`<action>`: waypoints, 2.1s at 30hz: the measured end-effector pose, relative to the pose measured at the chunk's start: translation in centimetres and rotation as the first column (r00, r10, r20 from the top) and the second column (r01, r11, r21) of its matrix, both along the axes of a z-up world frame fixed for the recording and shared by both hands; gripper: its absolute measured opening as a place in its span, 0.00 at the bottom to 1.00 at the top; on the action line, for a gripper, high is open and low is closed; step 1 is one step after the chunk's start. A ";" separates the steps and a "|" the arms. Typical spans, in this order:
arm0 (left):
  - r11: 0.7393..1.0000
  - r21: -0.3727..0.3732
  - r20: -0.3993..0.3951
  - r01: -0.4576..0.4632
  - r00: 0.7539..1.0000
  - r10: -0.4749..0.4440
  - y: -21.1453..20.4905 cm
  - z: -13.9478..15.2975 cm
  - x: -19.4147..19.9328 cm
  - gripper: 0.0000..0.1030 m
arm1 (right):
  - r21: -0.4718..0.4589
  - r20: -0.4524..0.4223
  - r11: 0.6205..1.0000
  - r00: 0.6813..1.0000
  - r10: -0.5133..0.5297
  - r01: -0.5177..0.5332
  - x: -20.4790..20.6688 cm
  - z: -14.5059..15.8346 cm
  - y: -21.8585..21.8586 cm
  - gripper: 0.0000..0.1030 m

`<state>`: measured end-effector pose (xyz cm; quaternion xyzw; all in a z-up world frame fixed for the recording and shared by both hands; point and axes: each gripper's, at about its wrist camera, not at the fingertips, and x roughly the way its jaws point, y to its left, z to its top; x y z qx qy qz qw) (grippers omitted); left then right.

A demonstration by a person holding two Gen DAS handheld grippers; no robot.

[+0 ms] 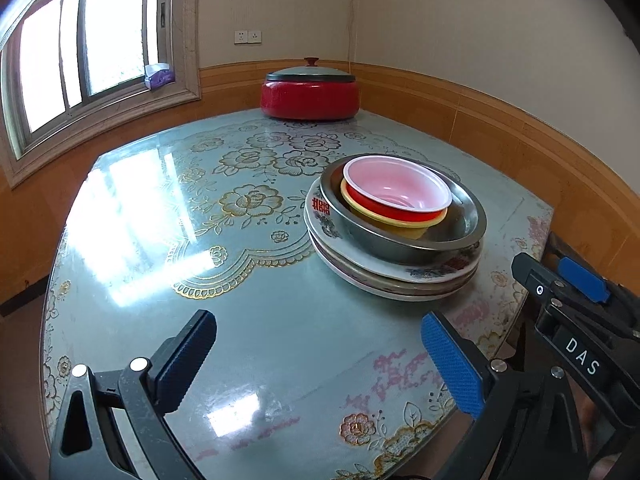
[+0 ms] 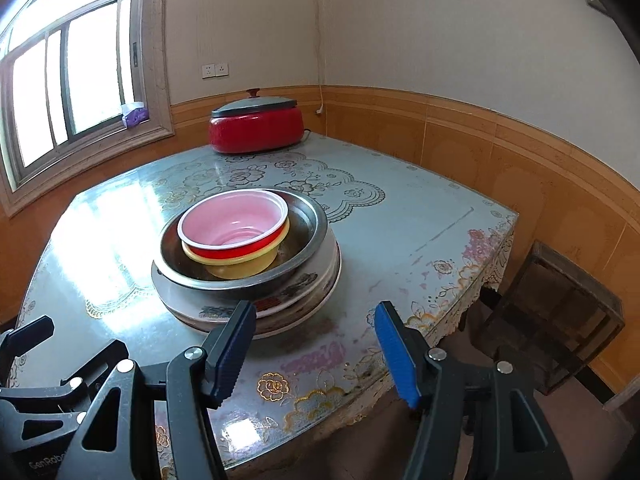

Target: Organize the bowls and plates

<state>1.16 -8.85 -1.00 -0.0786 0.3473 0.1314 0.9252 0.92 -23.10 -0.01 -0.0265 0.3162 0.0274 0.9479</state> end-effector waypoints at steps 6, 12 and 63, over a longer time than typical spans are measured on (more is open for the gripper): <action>0.999 -0.003 0.009 0.036 0.999 -0.036 0.0 -0.1 0.0 1.00 | -0.001 0.008 0.999 0.999 -0.038 0.038 -0.5 0.1 0.2 0.61; 0.999 0.006 0.033 0.045 0.998 -0.045 0.5 0.5 0.0 1.00 | -0.009 0.026 0.999 0.999 -0.045 0.046 -0.5 0.6 0.8 0.61; 0.999 -0.008 0.060 0.035 0.998 -0.034 2.1 0.7 0.3 1.00 | -0.045 0.004 0.999 1.000 -0.029 0.029 0.8 0.0 2.9 0.61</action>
